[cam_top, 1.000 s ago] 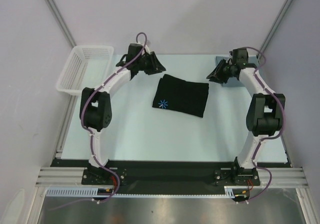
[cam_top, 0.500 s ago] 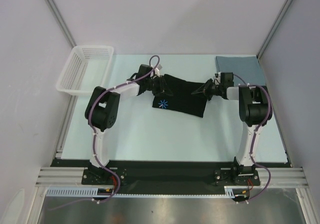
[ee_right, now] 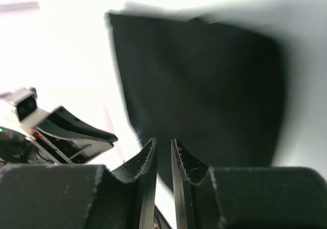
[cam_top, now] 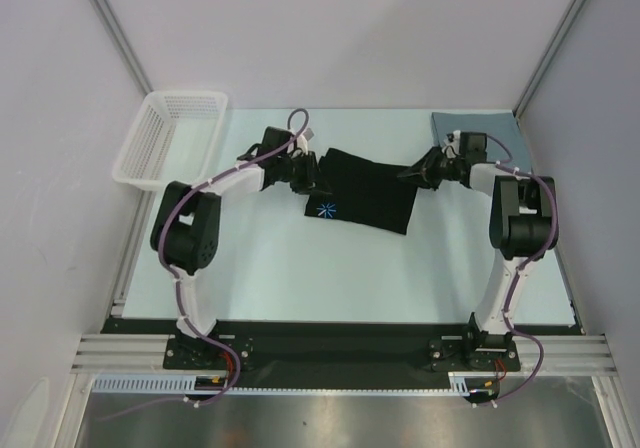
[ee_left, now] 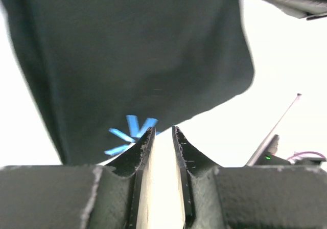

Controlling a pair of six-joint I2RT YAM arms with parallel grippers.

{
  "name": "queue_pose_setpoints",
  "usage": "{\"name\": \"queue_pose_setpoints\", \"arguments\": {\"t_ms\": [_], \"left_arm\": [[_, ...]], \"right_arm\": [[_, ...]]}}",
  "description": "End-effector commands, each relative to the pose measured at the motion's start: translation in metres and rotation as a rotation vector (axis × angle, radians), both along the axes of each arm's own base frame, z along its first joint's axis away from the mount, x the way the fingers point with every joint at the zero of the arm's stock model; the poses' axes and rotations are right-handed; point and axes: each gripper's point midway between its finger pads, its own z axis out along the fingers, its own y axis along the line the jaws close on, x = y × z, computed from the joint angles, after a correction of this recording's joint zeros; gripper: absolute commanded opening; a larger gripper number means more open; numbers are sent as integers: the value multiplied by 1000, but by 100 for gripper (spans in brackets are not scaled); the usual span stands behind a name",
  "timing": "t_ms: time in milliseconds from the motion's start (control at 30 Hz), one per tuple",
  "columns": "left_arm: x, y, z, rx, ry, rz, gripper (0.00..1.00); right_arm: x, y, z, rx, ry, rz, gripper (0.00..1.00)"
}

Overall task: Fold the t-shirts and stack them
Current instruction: Fold the tshirt

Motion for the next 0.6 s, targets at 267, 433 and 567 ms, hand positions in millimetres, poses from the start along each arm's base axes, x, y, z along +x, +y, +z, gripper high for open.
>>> {"name": "queue_pose_setpoints", "arguments": {"t_ms": [267,433,567], "left_arm": [[8,-29,1,-201,50,-15,23],[-7,-15,-50,-121,89,5,18],[-30,6,-61,-33,87,-20,18]], "right_arm": [[-56,113,22,93,-28,266,22],[-85,96,-20,88,62,289,21],[-112,62,-26,66,100,224,20]]}}
